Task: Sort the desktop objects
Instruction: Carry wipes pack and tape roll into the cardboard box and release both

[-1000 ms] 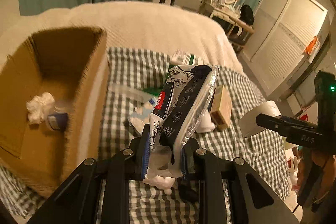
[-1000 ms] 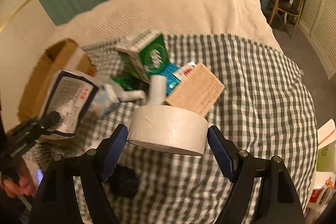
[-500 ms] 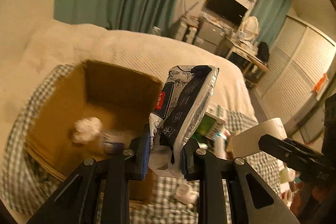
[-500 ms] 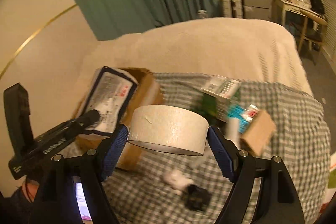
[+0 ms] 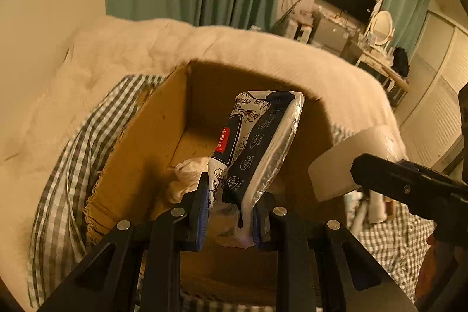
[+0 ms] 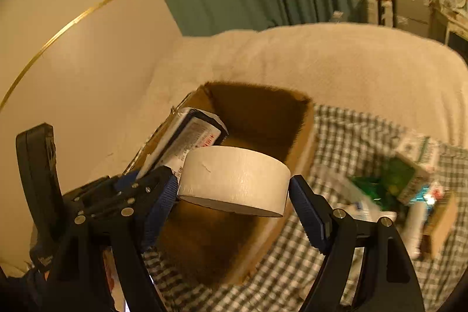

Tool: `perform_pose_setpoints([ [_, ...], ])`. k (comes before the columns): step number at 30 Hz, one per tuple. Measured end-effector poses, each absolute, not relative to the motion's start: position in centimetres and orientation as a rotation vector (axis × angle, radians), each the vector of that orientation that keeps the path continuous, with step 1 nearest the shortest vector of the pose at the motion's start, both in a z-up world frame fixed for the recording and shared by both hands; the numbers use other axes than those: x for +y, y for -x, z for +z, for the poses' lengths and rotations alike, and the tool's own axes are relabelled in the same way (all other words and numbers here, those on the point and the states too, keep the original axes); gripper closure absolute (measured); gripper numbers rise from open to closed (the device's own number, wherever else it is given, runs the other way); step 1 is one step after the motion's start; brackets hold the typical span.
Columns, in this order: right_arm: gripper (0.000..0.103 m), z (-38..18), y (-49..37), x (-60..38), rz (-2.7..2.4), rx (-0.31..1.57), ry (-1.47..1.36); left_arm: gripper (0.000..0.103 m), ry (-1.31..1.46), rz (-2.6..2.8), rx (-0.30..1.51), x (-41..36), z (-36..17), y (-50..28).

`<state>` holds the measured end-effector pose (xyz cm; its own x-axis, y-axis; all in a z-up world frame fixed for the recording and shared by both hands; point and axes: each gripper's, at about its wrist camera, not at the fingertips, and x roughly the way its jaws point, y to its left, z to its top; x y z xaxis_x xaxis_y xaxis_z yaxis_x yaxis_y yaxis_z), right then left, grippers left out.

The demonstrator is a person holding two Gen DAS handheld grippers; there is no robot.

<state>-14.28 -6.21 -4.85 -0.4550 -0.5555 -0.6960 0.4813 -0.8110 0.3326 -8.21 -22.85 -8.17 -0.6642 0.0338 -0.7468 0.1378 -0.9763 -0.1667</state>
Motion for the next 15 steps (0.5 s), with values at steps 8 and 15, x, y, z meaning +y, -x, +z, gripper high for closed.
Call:
perform_pose_setpoints([
  [8, 0.022, -7.6, 16.8, -8.7, -2.219, -0.105, -1.116, 0.068, -1.294, -2.761, 0.275, -23.8, -9.9, 9.2],
  [15, 0.015, -5.9, 16.4, -6.5, -2.291, -0.131, -1.050, 0.022, -1.268, -2.711, 0.363, -23.4, -8.4, 7.7],
])
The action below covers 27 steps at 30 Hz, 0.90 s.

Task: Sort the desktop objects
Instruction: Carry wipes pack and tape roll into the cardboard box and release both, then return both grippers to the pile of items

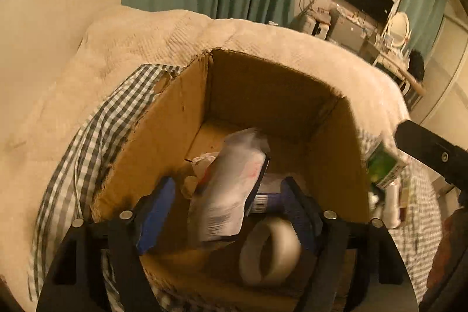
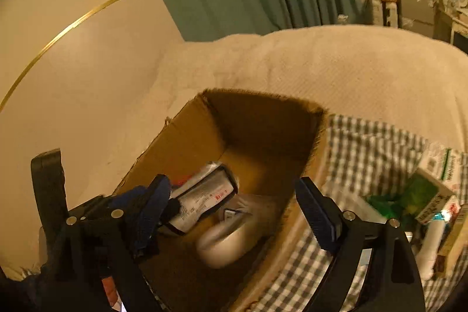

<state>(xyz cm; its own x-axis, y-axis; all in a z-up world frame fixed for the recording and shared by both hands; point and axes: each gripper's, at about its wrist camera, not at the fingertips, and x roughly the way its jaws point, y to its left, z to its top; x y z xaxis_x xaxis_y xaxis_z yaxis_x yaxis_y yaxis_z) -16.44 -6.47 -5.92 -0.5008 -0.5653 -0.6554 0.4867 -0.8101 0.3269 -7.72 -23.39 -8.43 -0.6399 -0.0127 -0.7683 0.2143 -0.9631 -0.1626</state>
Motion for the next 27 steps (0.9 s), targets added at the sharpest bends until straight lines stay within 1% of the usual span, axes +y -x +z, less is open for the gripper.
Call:
perform_pose_setpoints([
  [6, 0.015, -3.4, 14.4, -1.5, -2.388, -0.148, -1.030, 0.020, -1.258, -2.719, 0.432, -20.5, -5.6, 5.9],
  [8, 0.015, -2.6, 13.2, 0.7, -2.436, -0.137, -1.024, 0.012, -1.260, -2.733, 0.447, -18.8, -4.8, 5.5],
  [12, 0.015, -1.4, 10.7, 6.1, -2.530, -0.154, -1.041, 0.012, -1.278, -2.775, 0.460, -14.8, -4.1, 4.6],
  [14, 0.015, -1.1, 10.0, 8.8, -2.572, -0.183, -1.062, 0.012, -1.305, -2.796, 0.424, -12.3, -4.1, 4.6],
  [20, 0.015, -1.8, 8.3, 16.0, -2.671, -0.235, -1.141, 0.012, -1.375, -2.839, 0.310, -5.9, -5.5, 4.8],
  [27, 0.015, -5.2, 7.7, 21.7, -2.704, -0.279, -1.248, 0.012, -1.454, -2.837, 0.218, -0.7, -9.3, 6.6],
])
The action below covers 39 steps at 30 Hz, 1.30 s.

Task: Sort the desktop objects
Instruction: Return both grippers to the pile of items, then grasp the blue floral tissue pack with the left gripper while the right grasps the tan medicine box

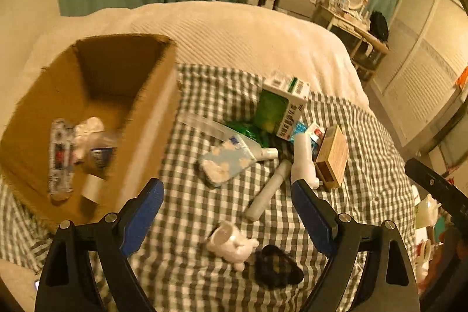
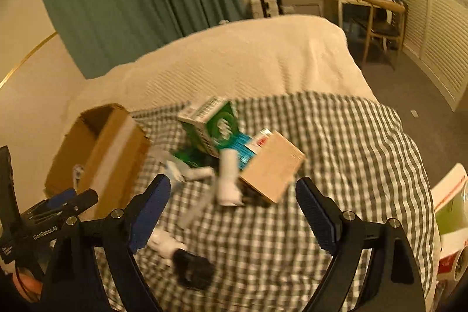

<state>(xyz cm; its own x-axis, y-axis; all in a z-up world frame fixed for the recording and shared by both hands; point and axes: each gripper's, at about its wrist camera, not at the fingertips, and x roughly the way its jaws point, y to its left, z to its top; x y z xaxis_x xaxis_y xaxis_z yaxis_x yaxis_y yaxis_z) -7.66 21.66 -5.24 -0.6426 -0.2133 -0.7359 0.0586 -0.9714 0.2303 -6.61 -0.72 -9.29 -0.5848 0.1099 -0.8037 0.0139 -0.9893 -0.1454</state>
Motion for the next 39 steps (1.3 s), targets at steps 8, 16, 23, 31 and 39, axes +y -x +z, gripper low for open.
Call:
perform_pose_setpoints([
  [8, 0.015, -10.2, 9.6, 23.2, -2.644, -0.291, -1.358, 0.012, 1.385, 2.660, 0.037, 2.6, -13.9, 9.9],
  [16, 0.015, -14.5, 14.0, 23.6, -2.579, -0.433, -1.476, 0.012, 1.425, 2.649, 0.107, 1.4, -18.0, 13.4],
  [23, 0.011, -17.1, 17.6, 25.0, -2.597, -0.634, -1.558, 0.012, 1.444, 2.623, 0.150, 0.7, -20.5, 15.3],
  [31, 0.011, -19.9, 20.3, 24.6, -2.567, -0.665, -1.678, 0.027, 1.419, 2.565, 0.190, 0.8, -21.8, 15.8],
  [39, 0.021, -20.1, 20.0, 24.0, -2.522, -0.604, -1.692, 0.034, 1.439, 2.539, 0.097, -0.1, -21.2, 14.7],
])
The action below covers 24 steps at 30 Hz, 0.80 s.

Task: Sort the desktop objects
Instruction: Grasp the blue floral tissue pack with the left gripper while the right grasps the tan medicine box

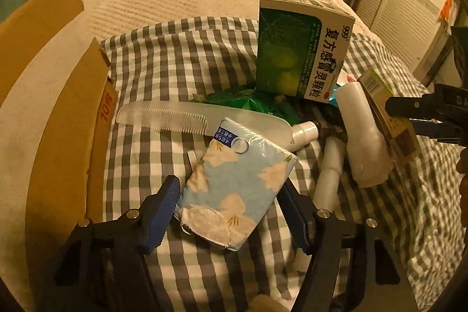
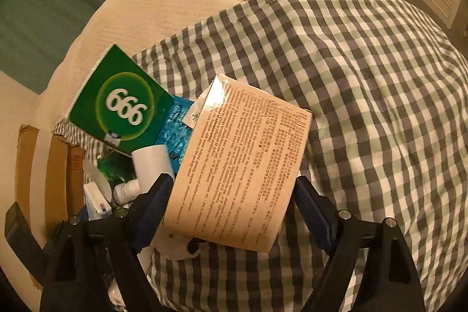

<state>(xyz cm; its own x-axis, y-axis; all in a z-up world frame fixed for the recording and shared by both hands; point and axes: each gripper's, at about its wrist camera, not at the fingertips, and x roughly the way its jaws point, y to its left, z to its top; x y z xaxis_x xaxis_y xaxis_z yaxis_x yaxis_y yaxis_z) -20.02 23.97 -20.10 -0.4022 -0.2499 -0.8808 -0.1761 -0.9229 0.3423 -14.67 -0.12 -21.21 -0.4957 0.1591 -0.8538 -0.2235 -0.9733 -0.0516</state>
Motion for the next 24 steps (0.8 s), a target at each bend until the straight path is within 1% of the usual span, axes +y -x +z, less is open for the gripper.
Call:
perform_pose_setpoints([
  [2, 0.022, -19.4, 19.6, 23.9, -2.527, -0.572, -1.675, 0.036, 1.446, 2.537, 0.086, 0.0, -20.7, 14.3],
  [9, 0.024, -16.0, 17.2, 23.6, -2.532, -0.495, -1.627, 0.036, 1.432, 2.533, 0.015, -0.3, -17.8, 11.9],
  [10, 0.030, -15.5, 16.7, 23.5, -2.525, -0.490, -1.621, 0.036, 1.422, 2.536, 0.014, -0.3, -17.2, 11.4],
  [11, 0.057, -15.2, 16.1, 23.4, -2.521, -0.482, -1.618, 0.036, 1.413, 2.540, 0.018, -0.3, -16.7, 10.9],
  [12, 0.065, -14.7, 15.3, 23.3, -2.515, -0.462, -1.616, 0.036, 1.406, 2.544, 0.022, -0.3, -16.1, 10.4],
  [13, 0.068, -14.3, 15.2, 22.9, -2.506, -0.452, -1.621, 0.036, 1.403, 2.545, 0.018, -0.3, -15.5, 9.9],
  [16, 0.068, -13.3, 13.7, 22.5, -2.503, -0.401, -1.632, 0.036, 1.407, 2.550, -0.013, -0.9, -14.4, 8.7],
  [18, 0.068, -12.9, 12.6, 22.3, -2.503, -0.401, -1.635, 0.036, 1.410, 2.548, -0.026, -1.3, -14.0, 8.1],
  [19, 0.063, -12.7, 12.1, 22.3, -2.503, -0.410, -1.631, 0.036, 1.413, 2.552, -0.023, -1.3, -13.9, 7.6],
  [20, 0.050, -12.6, 11.7, 22.2, -2.490, -0.411, -1.634, 0.036, 1.414, 2.555, -0.017, -1.4, -13.8, 7.4],
  [22, 0.038, -12.2, 10.9, 21.8, -2.508, -0.357, -1.635, 0.036, 1.419, 2.561, -0.010, -1.6, -13.8, 7.1],
  [24, 0.037, -12.1, 10.3, 21.3, -2.523, -0.280, -1.631, 0.036, 1.431, 2.568, -0.023, -2.0, -13.9, 7.0],
])
